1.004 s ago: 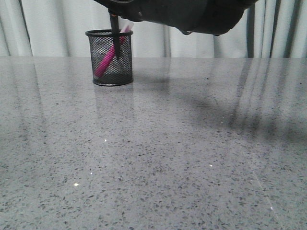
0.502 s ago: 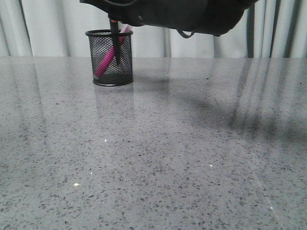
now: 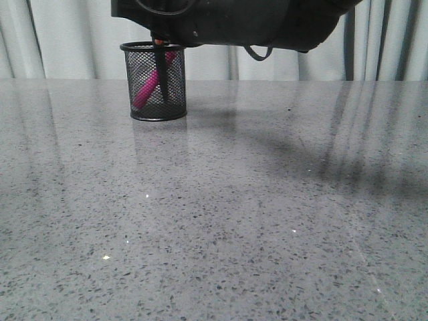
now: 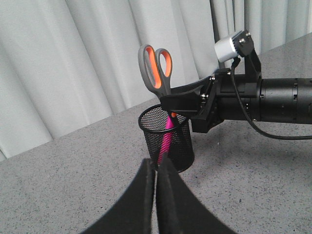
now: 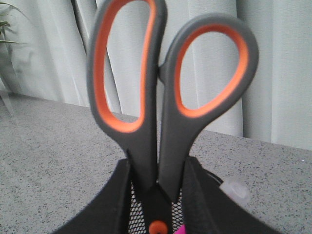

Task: Put pen and scissors into bin
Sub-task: 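Lower the scissors blades-first into the mesh cup with the right gripper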

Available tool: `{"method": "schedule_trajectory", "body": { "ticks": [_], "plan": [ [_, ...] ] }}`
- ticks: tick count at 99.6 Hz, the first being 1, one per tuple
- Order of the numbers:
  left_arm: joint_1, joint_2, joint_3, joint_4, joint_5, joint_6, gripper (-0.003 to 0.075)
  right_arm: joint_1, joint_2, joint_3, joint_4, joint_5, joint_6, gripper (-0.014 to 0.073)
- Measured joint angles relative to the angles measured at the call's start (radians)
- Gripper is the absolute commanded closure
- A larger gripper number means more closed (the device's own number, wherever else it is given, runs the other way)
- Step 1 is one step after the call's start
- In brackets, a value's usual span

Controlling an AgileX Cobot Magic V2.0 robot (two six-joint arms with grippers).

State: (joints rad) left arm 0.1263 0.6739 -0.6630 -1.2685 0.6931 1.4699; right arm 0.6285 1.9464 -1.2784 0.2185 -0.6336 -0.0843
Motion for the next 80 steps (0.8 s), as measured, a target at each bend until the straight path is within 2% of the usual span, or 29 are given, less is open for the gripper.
{"method": "schedule_trajectory", "body": {
  "ticks": [29, 38, 47, 66, 80],
  "plan": [
    [0.000, 0.000, 0.000, 0.000, 0.000, 0.000, 0.0742, 0.000, 0.001, 0.000, 0.000, 0.002, 0.000, 0.0669],
    [0.000, 0.000, 0.000, 0.000, 0.000, 0.000, 0.0742, 0.000, 0.001, 0.000, 0.000, 0.002, 0.002, 0.0645],
    [0.000, 0.000, 0.000, 0.000, 0.000, 0.000, 0.0742, 0.000, 0.001, 0.000, 0.000, 0.004, 0.002, 0.0585],
    [0.000, 0.000, 0.000, 0.000, 0.000, 0.000, 0.0742, 0.000, 0.001, 0.000, 0.000, 0.006, 0.002, 0.0387],
    [0.000, 0.000, 0.000, 0.000, 0.000, 0.000, 0.0742, 0.000, 0.001, 0.000, 0.000, 0.007, 0.002, 0.0328]
  ]
}}
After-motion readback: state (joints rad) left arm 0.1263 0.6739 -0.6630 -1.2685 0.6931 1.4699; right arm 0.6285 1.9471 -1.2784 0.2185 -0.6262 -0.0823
